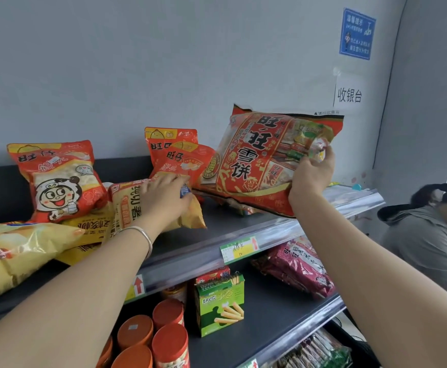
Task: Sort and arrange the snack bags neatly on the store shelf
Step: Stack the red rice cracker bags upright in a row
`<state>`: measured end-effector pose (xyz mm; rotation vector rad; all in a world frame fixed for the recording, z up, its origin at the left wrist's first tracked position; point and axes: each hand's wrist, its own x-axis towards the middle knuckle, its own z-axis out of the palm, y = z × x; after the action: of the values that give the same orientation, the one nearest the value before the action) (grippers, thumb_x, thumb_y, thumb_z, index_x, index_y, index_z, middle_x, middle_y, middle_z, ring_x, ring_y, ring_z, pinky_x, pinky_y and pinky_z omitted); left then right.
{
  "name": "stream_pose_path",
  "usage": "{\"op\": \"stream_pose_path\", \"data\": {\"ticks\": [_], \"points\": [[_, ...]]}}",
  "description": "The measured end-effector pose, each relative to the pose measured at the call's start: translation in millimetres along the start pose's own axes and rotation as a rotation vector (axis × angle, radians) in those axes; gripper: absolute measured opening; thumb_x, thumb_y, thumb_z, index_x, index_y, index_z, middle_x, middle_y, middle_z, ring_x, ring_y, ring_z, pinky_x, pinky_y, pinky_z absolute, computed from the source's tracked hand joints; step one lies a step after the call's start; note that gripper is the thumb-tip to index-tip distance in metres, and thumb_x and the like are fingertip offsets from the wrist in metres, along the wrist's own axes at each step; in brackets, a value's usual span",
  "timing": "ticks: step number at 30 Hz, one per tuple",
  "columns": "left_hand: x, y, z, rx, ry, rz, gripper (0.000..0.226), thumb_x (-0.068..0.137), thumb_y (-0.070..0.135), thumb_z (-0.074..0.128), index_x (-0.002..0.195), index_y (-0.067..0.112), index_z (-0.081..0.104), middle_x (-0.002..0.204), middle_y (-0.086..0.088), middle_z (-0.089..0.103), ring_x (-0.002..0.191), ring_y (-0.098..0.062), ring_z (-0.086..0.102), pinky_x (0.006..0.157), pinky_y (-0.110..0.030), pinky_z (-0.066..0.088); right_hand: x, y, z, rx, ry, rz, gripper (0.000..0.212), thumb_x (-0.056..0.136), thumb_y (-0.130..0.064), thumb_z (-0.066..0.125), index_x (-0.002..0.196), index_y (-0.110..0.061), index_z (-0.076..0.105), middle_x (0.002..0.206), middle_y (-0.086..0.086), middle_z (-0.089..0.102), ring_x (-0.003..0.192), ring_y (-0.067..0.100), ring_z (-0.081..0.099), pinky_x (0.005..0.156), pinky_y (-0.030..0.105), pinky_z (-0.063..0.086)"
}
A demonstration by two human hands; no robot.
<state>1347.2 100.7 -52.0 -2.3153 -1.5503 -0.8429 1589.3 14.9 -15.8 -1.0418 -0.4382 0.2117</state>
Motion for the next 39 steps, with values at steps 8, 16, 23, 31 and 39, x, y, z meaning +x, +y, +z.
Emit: {"op": "stream_pose_path", "data": {"ticks": [8,16,23,31,39], "points": [[-5.9,2.8,1.6,-0.032,-0.103,0.030,0.033,0.098,0.042,0.037,0.126,0.035,0.054,0.134,0.005,0.055,0.123,-0.021,0.049,0.101,-0.040,0.033,-0.1,2.8,-9.2,-0.064,-0.010,-0.027,0.060,0.097,-0.001,0.044,0.149,-0.028,0.033,0.138,0.004,0.056,0.119,0.022,0.058,0.094,0.035,0.050],[6.4,27.8,-6.1,-0.526,-0.009,-0.013,0.049,0.099,0.037,0.041,0.145,0.020,0.034,0.148,-0.005,0.040,0.134,-0.025,0.040,0.107,-0.043,0.038,6.8,-1.1,-17.7,0.073,-0.011,0.070,0.057,0.095,-0.005,0.049,0.143,-0.033,0.040,0.131,0.003,0.060,0.111,0.022,0.063,0.092,0.045,0.055],[21.6,39.6,-33.1,-0.988,-0.085,-0.129,0.050,0.100,0.041,0.037,0.143,0.015,0.039,0.145,-0.003,0.042,0.135,-0.023,0.037,0.106,-0.035,0.031,-4.3,-4.0,-12.2,0.228,-0.120,0.165,0.053,0.093,-0.002,0.052,0.139,-0.029,0.046,0.125,0.007,0.061,0.103,0.025,0.067,0.087,0.048,0.057],[8.0,-22.5,-79.5,-0.707,-0.123,-0.146,0.077,0.072,0.082,0.027,0.134,0.038,0.042,0.135,0.000,0.055,0.125,-0.028,0.049,0.108,-0.051,0.032,-59.5,-31.8,27.4,0.294,-0.214,0.194,0.052,0.092,0.005,0.051,0.137,-0.022,0.048,0.113,0.011,0.064,0.094,0.026,0.069,0.082,0.042,0.059],[-60.5,-173.9,-166.3,-0.807,0.058,-0.355,0.060,0.090,0.062,0.044,0.128,0.016,0.054,0.117,0.000,0.059,0.109,-0.019,0.054,0.094,-0.030,0.037,-205.9,-37.1,115.4,0.272,-0.538,0.358,0.053,0.097,0.001,0.050,0.145,-0.018,0.040,0.092,0.004,0.061,0.063,0.014,0.063,0.045,0.020,0.054]]}}
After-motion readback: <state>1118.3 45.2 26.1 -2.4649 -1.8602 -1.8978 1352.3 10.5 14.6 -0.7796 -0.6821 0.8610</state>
